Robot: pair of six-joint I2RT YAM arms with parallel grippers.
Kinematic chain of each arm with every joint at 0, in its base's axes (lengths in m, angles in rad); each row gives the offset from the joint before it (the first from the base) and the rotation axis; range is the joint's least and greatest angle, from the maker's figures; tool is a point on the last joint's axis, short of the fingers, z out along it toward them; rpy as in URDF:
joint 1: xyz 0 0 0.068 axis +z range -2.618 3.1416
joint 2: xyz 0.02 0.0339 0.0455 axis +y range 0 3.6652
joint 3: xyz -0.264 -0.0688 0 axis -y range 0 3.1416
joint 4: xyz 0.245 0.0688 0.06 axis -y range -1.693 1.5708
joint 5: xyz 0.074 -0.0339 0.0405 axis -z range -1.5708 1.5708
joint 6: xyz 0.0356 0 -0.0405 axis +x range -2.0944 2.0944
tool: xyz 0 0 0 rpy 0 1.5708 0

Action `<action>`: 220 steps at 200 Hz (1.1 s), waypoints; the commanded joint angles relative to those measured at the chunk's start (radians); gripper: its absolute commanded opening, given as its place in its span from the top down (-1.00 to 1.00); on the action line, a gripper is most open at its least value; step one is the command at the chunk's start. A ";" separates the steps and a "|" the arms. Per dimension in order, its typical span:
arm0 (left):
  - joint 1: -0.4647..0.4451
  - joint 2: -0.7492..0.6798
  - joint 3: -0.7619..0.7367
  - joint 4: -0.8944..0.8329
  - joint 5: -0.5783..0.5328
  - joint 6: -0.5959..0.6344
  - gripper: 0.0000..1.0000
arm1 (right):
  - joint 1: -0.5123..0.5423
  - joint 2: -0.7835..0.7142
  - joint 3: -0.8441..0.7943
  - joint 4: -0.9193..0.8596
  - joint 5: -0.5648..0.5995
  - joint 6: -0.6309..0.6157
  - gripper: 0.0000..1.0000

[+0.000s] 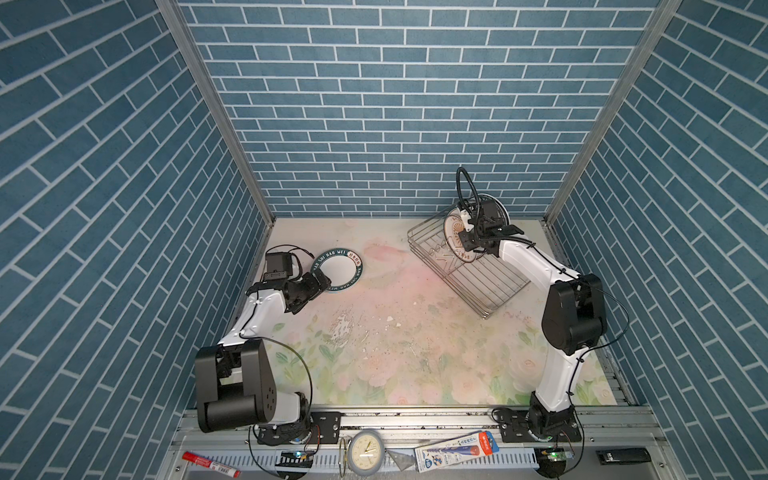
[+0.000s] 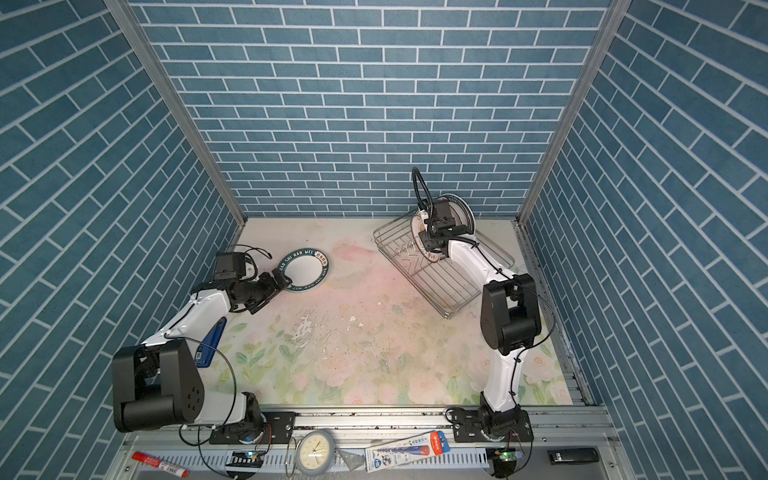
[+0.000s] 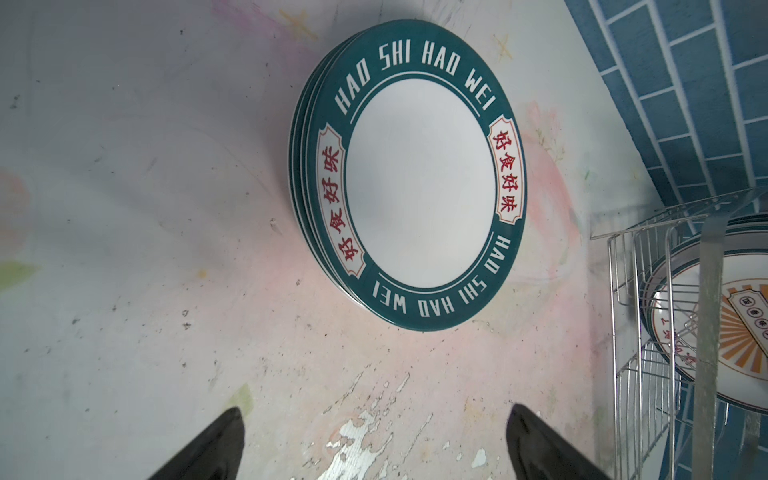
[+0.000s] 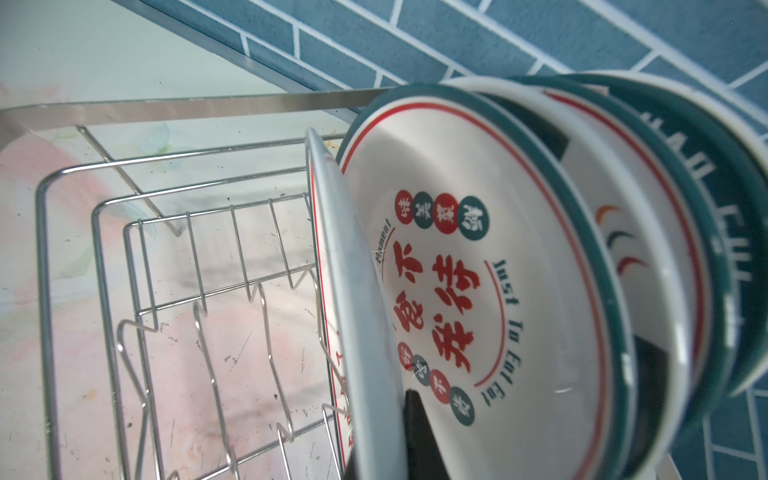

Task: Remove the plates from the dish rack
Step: 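Grip the outermost green-rimmed plate in the rack with the right gripper, then lift the orange sunburst plate out of the rack toward the left gripper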

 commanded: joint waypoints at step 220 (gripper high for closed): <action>-0.230 -0.117 -0.121 0.424 0.168 -0.098 -0.99 | 0.013 -0.450 -0.410 0.320 -0.586 0.920 1.00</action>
